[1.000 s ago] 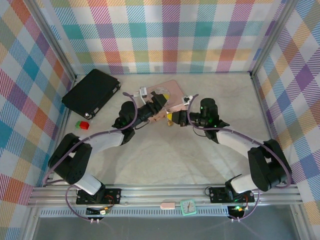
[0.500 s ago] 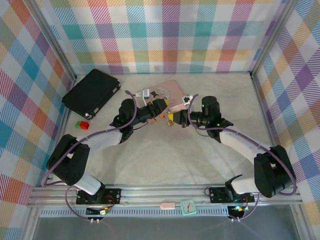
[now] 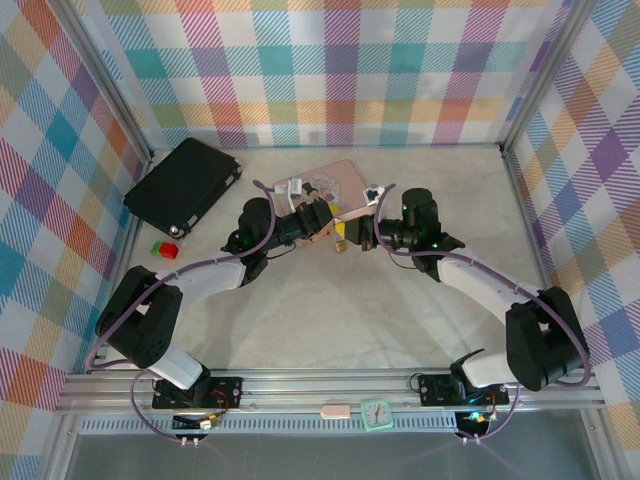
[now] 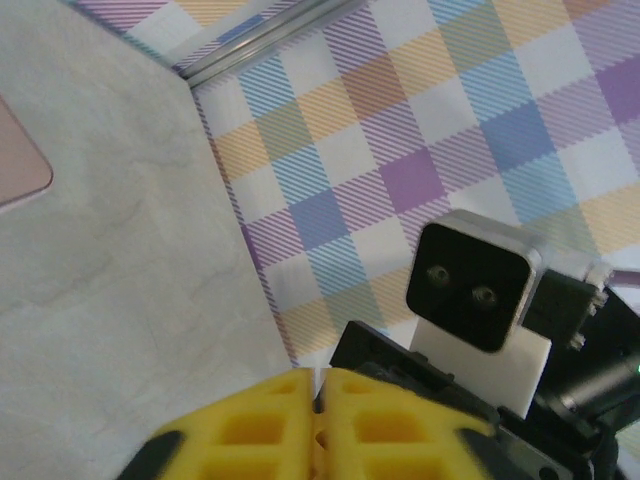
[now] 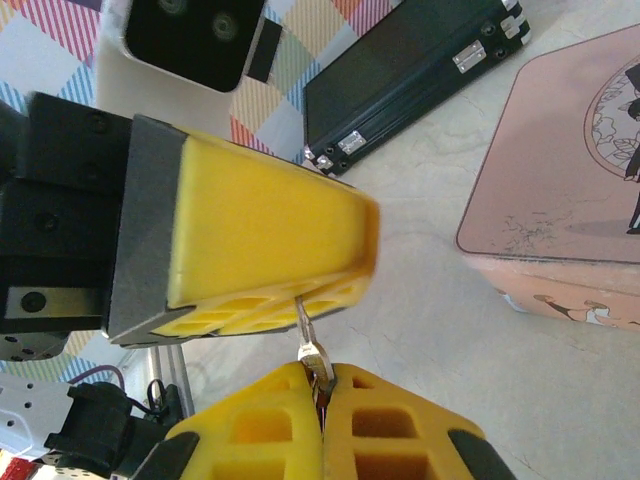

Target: Unlock the padlock with the key

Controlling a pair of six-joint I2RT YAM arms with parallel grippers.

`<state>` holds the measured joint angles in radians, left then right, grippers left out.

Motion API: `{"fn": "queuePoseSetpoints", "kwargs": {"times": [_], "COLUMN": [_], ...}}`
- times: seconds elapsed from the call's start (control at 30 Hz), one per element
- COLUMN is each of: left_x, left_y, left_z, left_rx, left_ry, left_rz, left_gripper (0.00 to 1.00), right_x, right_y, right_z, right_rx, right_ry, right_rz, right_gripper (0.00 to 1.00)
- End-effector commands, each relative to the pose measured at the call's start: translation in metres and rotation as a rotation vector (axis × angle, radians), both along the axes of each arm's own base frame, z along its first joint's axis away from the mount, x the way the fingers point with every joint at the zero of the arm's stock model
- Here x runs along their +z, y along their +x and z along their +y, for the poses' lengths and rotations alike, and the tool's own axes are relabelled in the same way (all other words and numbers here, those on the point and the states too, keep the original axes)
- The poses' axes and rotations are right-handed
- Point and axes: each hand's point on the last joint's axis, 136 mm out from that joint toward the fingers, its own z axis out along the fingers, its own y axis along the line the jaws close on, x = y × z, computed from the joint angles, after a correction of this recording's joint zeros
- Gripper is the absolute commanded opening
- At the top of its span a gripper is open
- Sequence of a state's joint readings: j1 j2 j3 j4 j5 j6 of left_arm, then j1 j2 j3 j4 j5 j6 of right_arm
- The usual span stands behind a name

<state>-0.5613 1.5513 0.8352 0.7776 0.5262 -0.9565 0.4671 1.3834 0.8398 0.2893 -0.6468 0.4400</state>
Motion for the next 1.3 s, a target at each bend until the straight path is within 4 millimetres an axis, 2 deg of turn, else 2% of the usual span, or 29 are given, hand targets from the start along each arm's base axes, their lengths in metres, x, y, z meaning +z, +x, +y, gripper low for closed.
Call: {"fn": "queuePoseSetpoints", "kwargs": {"times": [0.0, 0.03, 0.07, 0.2, 0.27, 0.57, 0.7, 0.83, 0.87, 1.0, 1.07, 1.27], "left_x": [0.014, 0.014, 0.015, 0.017, 0.018, 0.021, 0.022, 0.021, 0.020, 0.019, 0.019, 0.020], "left_y": [-0.002, -0.002, -0.002, 0.001, 0.001, 0.000, 0.000, 0.000, 0.001, 0.001, 0.001, 0.001], "left_z": [-0.005, -0.005, -0.004, 0.000, 0.000, -0.001, -0.001, 0.000, 0.000, 0.001, 0.001, 0.002], "left_rx": [-0.029, -0.024, -0.017, 0.014, 0.024, 0.041, 0.045, 0.053, 0.055, 0.063, 0.065, 0.066], "left_ry": [-0.030, -0.032, -0.034, -0.040, -0.046, -0.072, -0.077, -0.078, -0.078, -0.080, -0.081, -0.085], "left_rz": [-0.040, -0.041, -0.044, -0.045, -0.046, -0.045, -0.045, -0.043, -0.040, -0.038, -0.038, -0.036], "left_gripper": [0.00, 0.00, 0.00, 0.00, 0.00, 0.00, 0.00, 0.00, 0.00, 0.00, 0.00, 0.00], "right_x": [0.012, 0.012, 0.012, 0.016, 0.020, 0.018, 0.017, 0.015, 0.016, 0.019, 0.020, 0.016], "right_y": [0.005, 0.005, 0.006, 0.004, 0.004, 0.005, 0.005, 0.005, 0.004, 0.005, 0.004, 0.004], "right_z": [0.005, 0.005, 0.004, -0.002, -0.005, 0.000, 0.003, 0.002, 0.001, -0.003, -0.004, -0.003], "right_rx": [0.001, 0.000, -0.006, -0.048, -0.062, -0.056, -0.041, -0.048, -0.050, -0.078, -0.083, -0.077], "right_ry": [0.019, 0.019, 0.019, 0.036, 0.053, 0.124, 0.146, 0.147, 0.148, 0.155, 0.158, 0.172], "right_rz": [-0.019, -0.017, -0.013, -0.022, -0.027, 0.012, 0.027, 0.033, 0.033, 0.034, 0.035, 0.057], "right_gripper": [0.00, 0.00, 0.06, 0.39, 0.44, 0.45, 0.37, 0.35, 0.36, 0.56, 0.58, 0.47]}}
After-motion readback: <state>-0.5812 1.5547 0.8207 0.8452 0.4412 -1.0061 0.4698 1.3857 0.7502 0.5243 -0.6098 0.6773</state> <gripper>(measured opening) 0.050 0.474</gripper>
